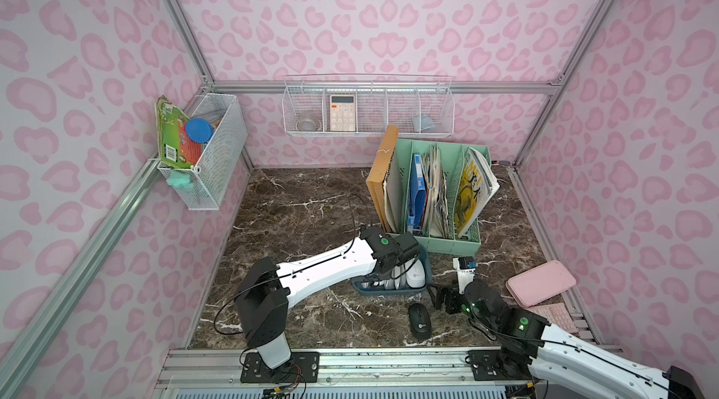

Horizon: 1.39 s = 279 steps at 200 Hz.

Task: Take out the mouse from the storage box
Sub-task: Pick up the mouse from the storage box, then place the mouse at the center of the board.

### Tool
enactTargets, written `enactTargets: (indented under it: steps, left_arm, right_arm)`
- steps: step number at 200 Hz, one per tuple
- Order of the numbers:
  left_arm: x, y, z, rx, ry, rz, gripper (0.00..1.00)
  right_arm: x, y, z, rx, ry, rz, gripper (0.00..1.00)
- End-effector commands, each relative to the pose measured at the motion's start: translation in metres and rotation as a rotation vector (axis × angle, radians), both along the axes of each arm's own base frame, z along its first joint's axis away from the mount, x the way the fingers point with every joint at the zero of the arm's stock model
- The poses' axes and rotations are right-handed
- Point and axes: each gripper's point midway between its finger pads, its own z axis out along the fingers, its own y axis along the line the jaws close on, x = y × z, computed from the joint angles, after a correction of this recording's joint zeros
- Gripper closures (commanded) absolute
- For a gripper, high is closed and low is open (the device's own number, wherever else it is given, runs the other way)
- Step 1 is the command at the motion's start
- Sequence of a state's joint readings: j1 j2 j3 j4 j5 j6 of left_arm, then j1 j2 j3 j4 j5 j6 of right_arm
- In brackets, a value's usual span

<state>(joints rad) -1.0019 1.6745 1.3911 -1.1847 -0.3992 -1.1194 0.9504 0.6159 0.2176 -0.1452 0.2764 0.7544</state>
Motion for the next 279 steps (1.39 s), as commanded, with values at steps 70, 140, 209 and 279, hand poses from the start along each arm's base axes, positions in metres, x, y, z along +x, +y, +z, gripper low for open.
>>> enactTargets:
  steps: [70, 140, 209, 279]
  left_arm:
    - [-0.056, 0.096, 0.012, 0.081, 0.019, 0.068, 0.81]
    - [-0.074, 0.103, -0.040, 0.140, 0.162, 0.043, 0.81]
    - [-0.072, 0.084, -0.082, 0.156, 0.250, -0.023, 0.77]
    - [-0.074, 0.072, -0.108, 0.139, 0.299, -0.037, 0.76]
  right_arm:
    - [0.013, 0.019, 0.011, -0.036, 0.002, 0.019, 0.02]
    - [0.015, 0.029, 0.006, -0.065, 0.039, 0.029, 0.00]
    - [0.014, 0.026, 0.001, -0.075, 0.053, 0.015, 0.00]
    - [0.014, 0.026, -0.002, -0.090, 0.055, 0.015, 0.00]
